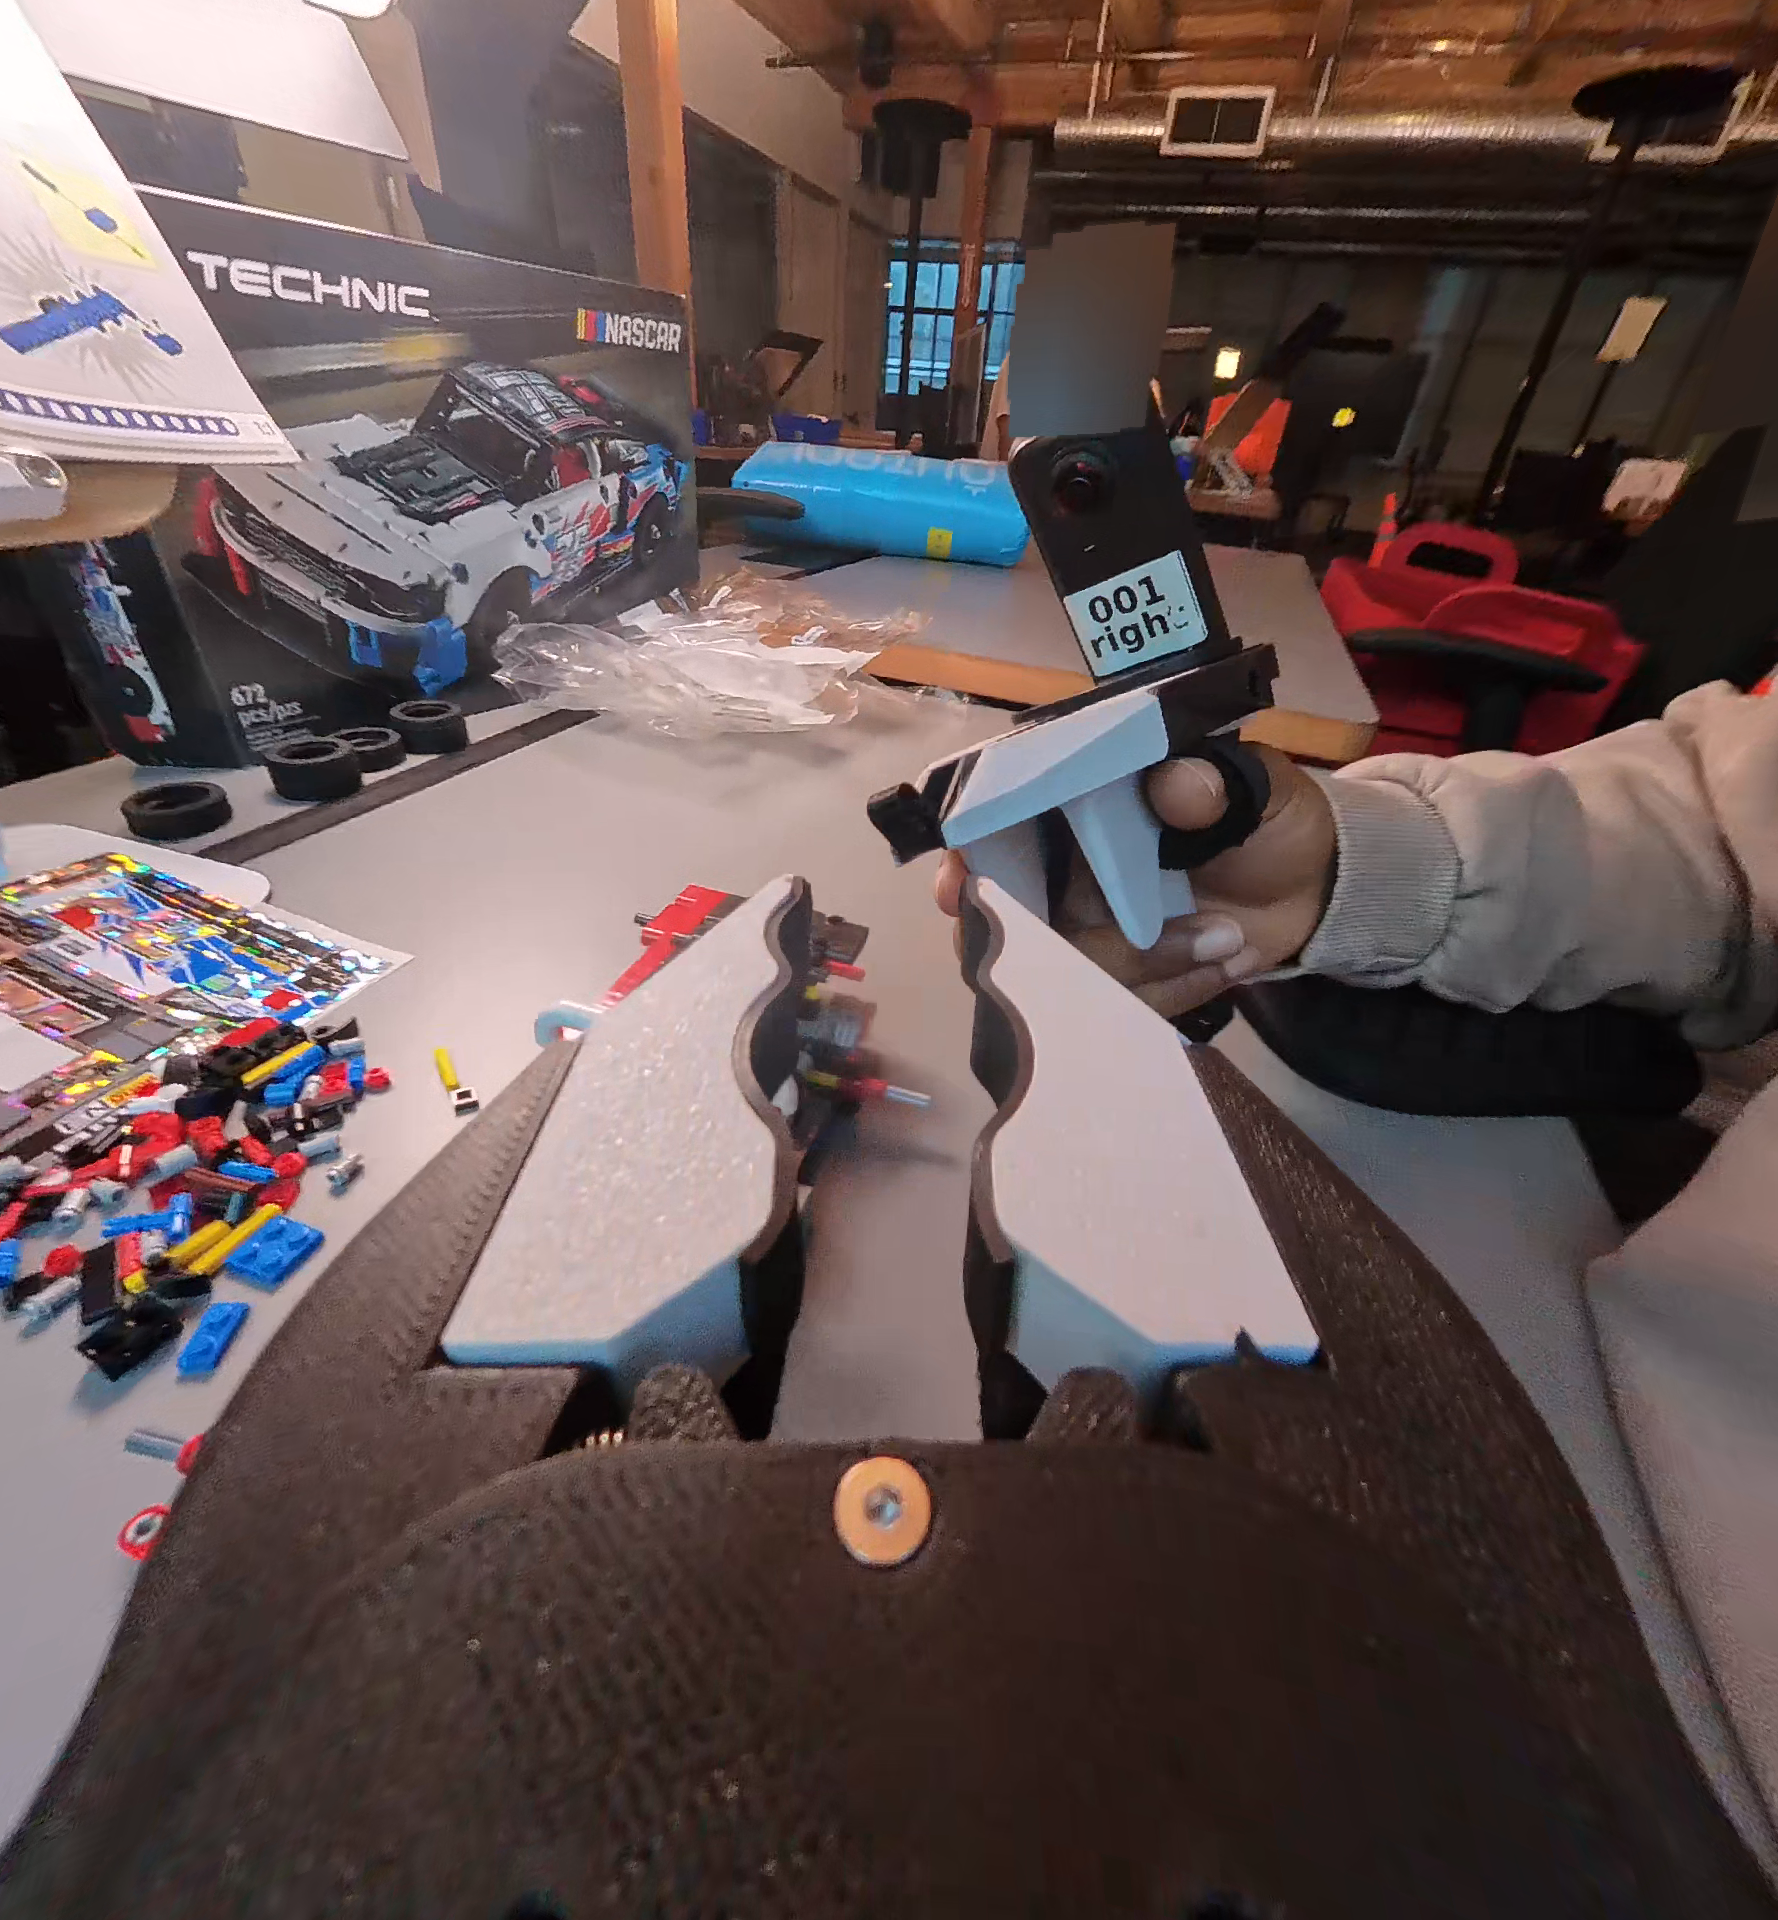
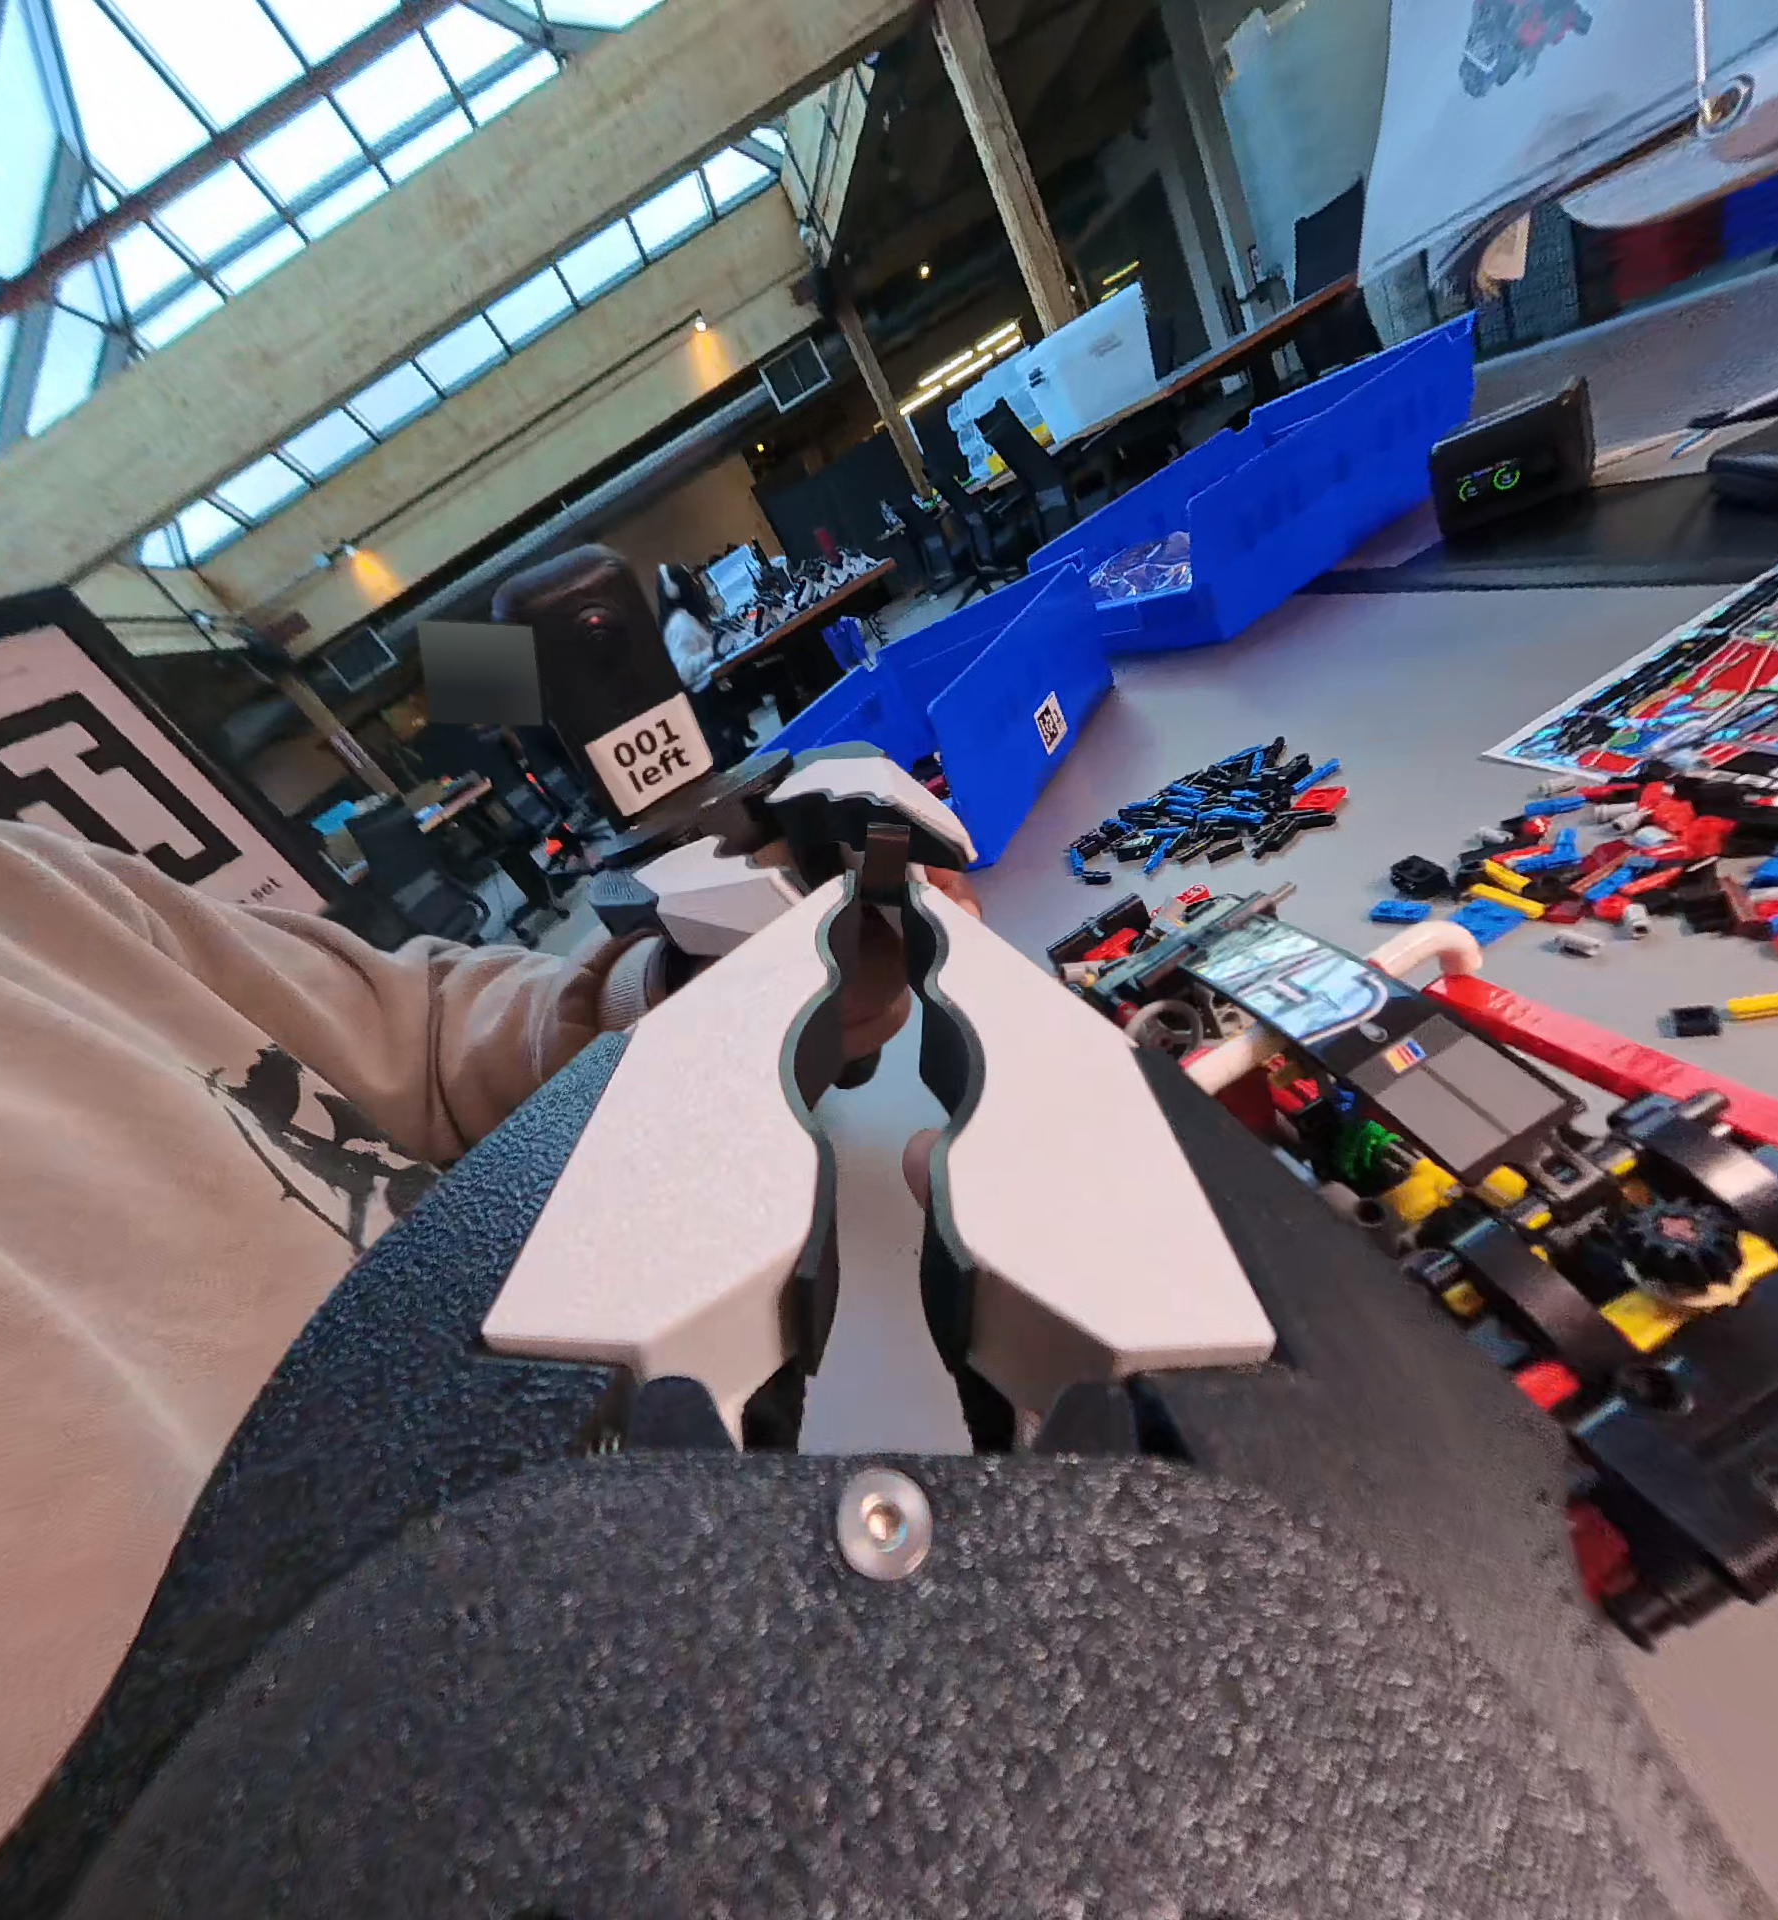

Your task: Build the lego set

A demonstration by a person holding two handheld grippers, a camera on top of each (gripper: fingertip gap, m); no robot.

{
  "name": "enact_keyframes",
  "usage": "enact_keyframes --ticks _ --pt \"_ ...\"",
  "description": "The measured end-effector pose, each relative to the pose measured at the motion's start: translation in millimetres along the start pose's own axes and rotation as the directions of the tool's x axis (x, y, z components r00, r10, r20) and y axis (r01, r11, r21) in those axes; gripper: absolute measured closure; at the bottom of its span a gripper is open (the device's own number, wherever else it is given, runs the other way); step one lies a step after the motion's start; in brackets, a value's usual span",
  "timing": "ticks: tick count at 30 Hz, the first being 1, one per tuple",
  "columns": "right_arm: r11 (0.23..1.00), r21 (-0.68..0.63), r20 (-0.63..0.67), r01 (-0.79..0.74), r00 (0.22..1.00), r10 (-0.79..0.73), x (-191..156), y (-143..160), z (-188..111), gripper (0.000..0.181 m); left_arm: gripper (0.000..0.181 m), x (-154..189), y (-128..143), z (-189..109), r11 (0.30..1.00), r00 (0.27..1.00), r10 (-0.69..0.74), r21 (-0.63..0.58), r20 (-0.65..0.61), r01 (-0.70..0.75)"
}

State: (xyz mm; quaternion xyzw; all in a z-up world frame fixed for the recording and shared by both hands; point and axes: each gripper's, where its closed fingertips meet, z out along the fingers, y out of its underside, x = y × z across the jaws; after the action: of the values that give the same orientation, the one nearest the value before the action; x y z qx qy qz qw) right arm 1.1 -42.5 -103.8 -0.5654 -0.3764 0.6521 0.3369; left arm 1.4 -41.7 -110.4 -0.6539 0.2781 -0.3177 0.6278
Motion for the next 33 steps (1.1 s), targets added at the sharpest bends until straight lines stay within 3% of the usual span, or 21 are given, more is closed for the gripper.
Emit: enact_keyframes --ticks 6,15,23,26,29,33 --pt "0.991 0.034 0.046 -0.131 0.990 0.130 2.2 3.2 5.4 0.177 0.156 1.0 5.5 8.3 0.990 0.989 0.141 -0.009 0.049 -0.140" --pt "0.966 0.040 0.123 -0.254 0.961 0.247 0.7 -2.2 3.1 0.176 0.158 -7.4 3.0 4.1 0.999 0.999 0.033 0.033 0.026 -0.034" --pt "0.937 0.045 0.157 -0.346 0.929 0.336 -2.3 -0.1 6.6 0.176 0.161 2.1 -7.7 1.8 0.975 0.974 0.214 0.051 0.079 -0.218" --pt "0.922 -0.038 0.149 -0.385 0.911 0.386 -1.4 10.2 6.8 0.177 0.161 5.7 -2.3 0.8 0.953 0.951 0.303 0.014 0.060 -0.304" --pt "0.897 -0.210 0.131 -0.389 0.898 0.420 -4.7 32.6 3.7 0.177 0.152 15.0 11.4 -2.3 0.925 0.926 0.374 -0.046 -0.046 -0.376" --pt "0.874 -0.329 0.141 -0.358 0.896 0.420 -12.2 47.0 -3.8 0.178 0.168 31.4 27.6 -7.9 0.898 0.893 0.411 -0.089 -0.184 -0.432"
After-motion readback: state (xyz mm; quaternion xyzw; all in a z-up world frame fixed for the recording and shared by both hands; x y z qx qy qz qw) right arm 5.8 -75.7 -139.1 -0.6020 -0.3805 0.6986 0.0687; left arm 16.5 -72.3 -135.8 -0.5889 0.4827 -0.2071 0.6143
